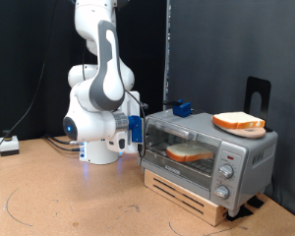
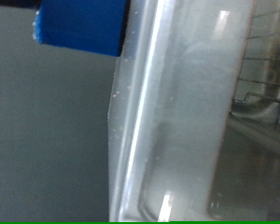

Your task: Make a piece of toast with the oven

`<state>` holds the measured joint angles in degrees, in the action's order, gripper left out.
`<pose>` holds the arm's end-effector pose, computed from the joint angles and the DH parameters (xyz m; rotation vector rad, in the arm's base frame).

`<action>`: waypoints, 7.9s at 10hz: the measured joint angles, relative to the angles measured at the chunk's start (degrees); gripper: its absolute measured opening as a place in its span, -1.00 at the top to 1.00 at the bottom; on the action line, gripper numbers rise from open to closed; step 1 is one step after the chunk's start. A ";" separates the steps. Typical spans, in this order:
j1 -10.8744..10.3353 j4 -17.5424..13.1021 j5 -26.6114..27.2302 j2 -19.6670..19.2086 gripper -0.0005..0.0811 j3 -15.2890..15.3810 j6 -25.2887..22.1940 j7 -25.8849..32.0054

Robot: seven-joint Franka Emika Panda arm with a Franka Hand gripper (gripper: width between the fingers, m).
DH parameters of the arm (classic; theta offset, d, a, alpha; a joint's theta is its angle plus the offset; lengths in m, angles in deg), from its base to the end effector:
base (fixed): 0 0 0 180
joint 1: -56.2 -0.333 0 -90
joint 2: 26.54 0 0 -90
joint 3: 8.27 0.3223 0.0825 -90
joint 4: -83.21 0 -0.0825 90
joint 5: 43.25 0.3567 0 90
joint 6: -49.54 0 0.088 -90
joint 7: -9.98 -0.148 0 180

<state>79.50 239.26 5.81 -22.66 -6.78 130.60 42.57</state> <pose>0.2650 0.0239 0.2776 -1.7705 0.2724 0.7061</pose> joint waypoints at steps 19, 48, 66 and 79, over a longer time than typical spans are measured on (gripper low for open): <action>3.50 -17.99 8.88 -14.06 -0.99 -0.69 4.85 -4.42; -6.65 -55.35 8.84 -47.70 -0.99 9.06 13.42 -14.01; -9.78 -55.52 11.56 -48.89 0.75 11.41 14.77 -15.54; -7.26 -54.76 11.86 -47.85 0.19 12.10 13.42 11.32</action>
<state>72.24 184.50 17.67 -70.51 5.32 144.03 53.89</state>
